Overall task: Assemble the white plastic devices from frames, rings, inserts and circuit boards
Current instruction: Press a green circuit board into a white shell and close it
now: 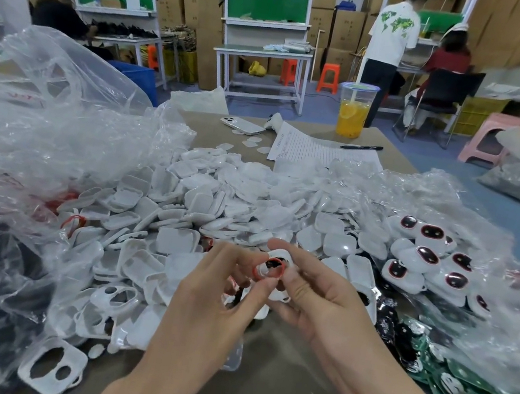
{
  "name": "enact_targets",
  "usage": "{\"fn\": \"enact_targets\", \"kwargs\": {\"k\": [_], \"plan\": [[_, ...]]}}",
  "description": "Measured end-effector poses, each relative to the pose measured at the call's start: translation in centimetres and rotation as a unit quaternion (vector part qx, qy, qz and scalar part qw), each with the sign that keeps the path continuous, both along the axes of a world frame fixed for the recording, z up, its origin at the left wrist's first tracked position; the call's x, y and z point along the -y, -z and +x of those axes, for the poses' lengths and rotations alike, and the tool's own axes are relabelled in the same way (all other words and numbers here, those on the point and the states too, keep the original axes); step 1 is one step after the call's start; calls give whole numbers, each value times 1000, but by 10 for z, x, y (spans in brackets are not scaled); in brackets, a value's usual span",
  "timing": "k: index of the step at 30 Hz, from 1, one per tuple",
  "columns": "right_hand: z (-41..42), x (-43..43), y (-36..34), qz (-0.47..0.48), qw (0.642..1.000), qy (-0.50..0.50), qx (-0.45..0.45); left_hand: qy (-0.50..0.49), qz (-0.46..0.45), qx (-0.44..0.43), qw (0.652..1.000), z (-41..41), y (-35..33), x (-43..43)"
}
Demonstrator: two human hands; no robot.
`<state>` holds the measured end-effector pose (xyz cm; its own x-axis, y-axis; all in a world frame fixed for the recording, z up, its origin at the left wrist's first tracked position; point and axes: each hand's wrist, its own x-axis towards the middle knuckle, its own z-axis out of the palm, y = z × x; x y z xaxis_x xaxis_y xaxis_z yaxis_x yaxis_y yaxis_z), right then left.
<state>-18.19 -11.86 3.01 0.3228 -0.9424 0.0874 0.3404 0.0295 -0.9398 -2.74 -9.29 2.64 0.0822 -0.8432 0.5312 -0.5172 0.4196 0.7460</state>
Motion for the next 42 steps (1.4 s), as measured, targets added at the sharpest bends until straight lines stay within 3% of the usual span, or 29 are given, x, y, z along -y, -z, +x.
{"fn": "enact_targets", "kwargs": {"k": [6,13,42], "plan": [[-3,-3,-6,8,1000,-29,9,-4,-5,3,1000,2,3,0],[-5,-2,-6,37,999,28,-21,-17,-63,100,993,10,5,2],[-5,-6,-17,48,999,3,-15,15,-12,-31,999,4,2,0]]}}
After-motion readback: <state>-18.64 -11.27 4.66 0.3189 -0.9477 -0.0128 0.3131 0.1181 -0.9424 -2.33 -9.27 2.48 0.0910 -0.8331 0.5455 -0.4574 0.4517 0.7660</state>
